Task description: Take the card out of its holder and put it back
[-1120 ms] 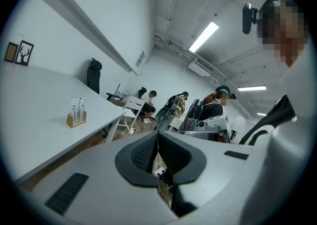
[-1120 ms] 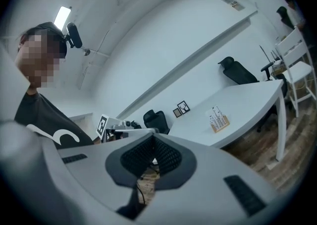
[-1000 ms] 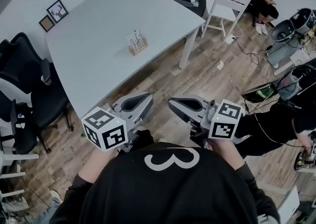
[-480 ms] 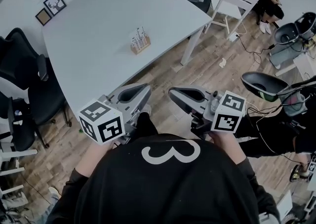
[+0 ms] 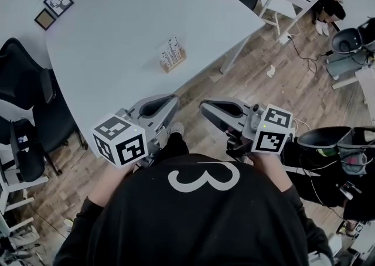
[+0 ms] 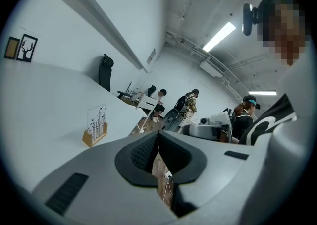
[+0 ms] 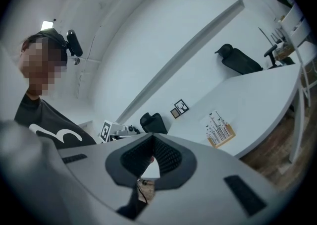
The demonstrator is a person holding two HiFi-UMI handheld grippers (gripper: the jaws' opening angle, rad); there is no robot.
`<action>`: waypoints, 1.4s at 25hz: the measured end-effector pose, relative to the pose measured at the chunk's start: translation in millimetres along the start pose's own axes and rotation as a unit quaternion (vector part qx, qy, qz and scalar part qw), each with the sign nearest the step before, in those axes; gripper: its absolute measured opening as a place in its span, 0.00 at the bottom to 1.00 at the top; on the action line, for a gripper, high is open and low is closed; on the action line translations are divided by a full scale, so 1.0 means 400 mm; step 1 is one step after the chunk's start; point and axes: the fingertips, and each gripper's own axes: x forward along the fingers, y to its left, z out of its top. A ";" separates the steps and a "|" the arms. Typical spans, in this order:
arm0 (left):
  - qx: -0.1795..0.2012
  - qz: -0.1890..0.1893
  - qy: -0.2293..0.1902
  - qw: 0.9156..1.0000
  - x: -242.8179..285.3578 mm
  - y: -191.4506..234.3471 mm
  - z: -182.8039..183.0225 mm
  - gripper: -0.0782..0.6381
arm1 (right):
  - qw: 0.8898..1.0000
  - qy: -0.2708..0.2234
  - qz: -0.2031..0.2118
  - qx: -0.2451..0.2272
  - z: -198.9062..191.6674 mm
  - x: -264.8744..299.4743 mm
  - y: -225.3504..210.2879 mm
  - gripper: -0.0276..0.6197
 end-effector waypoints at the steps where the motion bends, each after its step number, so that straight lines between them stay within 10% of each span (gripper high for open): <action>1: -0.003 0.001 0.003 1.000 0.007 0.017 0.002 0.13 | 1.000 0.001 0.000 0.003 0.002 0.010 -0.014 0.06; 9: -0.037 0.001 0.021 0.999 0.071 0.209 0.055 0.13 | 0.999 0.018 -0.011 0.043 0.044 0.132 -0.165 0.06; 35: 0.003 0.067 0.043 0.997 0.095 0.353 -0.014 0.16 | 0.997 0.031 -0.022 0.067 0.017 0.137 -0.225 0.06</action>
